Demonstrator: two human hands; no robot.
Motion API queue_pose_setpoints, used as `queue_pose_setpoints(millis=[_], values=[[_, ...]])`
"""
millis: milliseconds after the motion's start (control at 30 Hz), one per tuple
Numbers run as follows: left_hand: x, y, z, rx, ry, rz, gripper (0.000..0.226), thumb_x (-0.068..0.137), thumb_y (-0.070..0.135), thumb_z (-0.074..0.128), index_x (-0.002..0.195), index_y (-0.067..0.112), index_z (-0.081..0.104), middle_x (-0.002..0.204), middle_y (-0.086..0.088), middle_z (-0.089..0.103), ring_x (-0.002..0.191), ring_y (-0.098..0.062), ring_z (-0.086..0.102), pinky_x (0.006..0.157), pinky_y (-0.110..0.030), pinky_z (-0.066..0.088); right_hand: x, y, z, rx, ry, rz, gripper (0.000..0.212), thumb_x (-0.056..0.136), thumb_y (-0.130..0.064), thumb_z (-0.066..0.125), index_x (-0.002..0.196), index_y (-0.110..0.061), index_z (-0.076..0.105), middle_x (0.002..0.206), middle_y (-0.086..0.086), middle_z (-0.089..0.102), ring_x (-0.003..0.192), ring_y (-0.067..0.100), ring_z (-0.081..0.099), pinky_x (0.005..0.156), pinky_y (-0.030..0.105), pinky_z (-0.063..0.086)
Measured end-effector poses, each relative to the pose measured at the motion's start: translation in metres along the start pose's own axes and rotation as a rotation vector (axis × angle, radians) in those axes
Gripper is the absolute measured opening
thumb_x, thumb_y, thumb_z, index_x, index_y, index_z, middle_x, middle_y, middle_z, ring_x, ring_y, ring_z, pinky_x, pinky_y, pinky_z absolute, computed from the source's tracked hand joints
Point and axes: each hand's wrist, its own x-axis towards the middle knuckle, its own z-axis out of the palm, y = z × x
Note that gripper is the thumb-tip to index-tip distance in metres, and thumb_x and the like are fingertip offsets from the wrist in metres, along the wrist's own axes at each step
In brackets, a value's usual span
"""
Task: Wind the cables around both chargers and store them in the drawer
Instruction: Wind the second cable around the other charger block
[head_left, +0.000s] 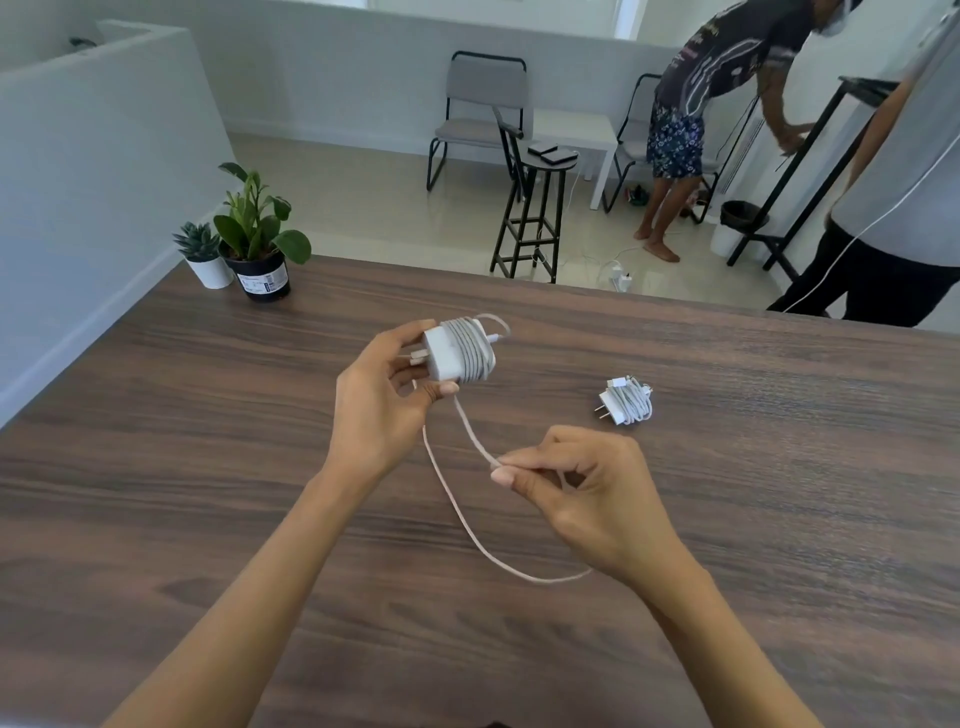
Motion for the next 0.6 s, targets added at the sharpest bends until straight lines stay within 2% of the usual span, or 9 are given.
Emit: queue_pose_setpoints(millis=[100,200,300,367,433,533,600], values=[[-0.006,-0.005,0.004,-0.012,-0.03,-0.009,0.06,0.069,-0.003,0.078,0.121,0.018,0.058,0.11,0.004,0.064,0.099,-0.002,0.063,0.085,-0.013,0.05,0.009,-0.007,-0.018,-0.122,0.037,-0.073,0.006,0.075,-0.031,0.072,0.079,-0.028,0.077,0.056,-0.006,0.054,0.051,0.006,0.047,0.052,0.012,0.032],[-0.015,-0.011,0.009,-0.004,-0.098,0.028,0.062,0.066,-0.005,0.079,0.12,0.018,0.058,0.113,0.0,0.064,0.101,-0.01,0.064,0.088,-0.022,0.053,0.02,-0.012,-0.032,-0.222,0.046,-0.117,0.007,0.076,-0.031,0.07,0.075,-0.027,0.075,0.057,-0.005,0.053,0.054,0.012,0.048,0.051,0.018,0.034],[-0.029,-0.013,0.018,0.043,-0.181,0.1,0.064,0.063,-0.003,0.082,0.117,0.021,0.058,0.113,0.002,0.062,0.098,-0.013,0.063,0.088,-0.018,0.051,0.036,-0.012,-0.038,-0.276,0.072,-0.159,0.009,0.079,-0.028,0.068,0.073,-0.025,0.074,0.06,-0.004,0.054,0.054,0.011,0.046,0.05,0.02,0.035],[-0.039,-0.011,0.024,0.063,-0.236,0.137,0.062,0.063,-0.001,0.082,0.118,0.019,0.059,0.112,0.003,0.062,0.098,-0.007,0.062,0.086,-0.013,0.048,0.045,-0.008,-0.039,-0.291,0.07,-0.155,0.009,0.079,-0.03,0.066,0.073,-0.028,0.073,0.062,-0.005,0.056,0.054,0.01,0.047,0.051,0.025,0.038],[-0.046,-0.008,0.028,0.057,-0.276,0.142,0.061,0.065,0.003,0.082,0.119,0.017,0.06,0.112,0.006,0.062,0.098,-0.003,0.06,0.087,-0.014,0.048,0.053,-0.003,-0.038,-0.288,0.059,-0.139,0.008,0.079,-0.031,0.068,0.073,-0.029,0.073,0.064,-0.005,0.058,0.055,0.01,0.047,0.051,0.03,0.041],[-0.052,-0.001,0.028,0.006,-0.3,0.124,0.061,0.066,0.004,0.08,0.12,0.019,0.059,0.114,0.008,0.061,0.097,-0.003,0.06,0.088,-0.017,0.049,0.065,0.008,-0.037,-0.259,0.061,-0.094,0.006,0.078,-0.027,0.073,0.073,-0.03,0.074,0.065,-0.001,0.059,0.055,0.01,0.046,0.054,0.027,0.038],[-0.055,0.004,0.026,-0.035,-0.296,0.113,0.059,0.065,0.008,0.079,0.12,0.023,0.06,0.115,0.008,0.061,0.099,-0.008,0.061,0.089,-0.019,0.05,0.071,0.017,-0.036,-0.2,0.057,-0.053,0.007,0.076,-0.027,0.074,0.072,-0.032,0.074,0.064,0.001,0.06,0.055,0.009,0.045,0.057,0.026,0.037]])
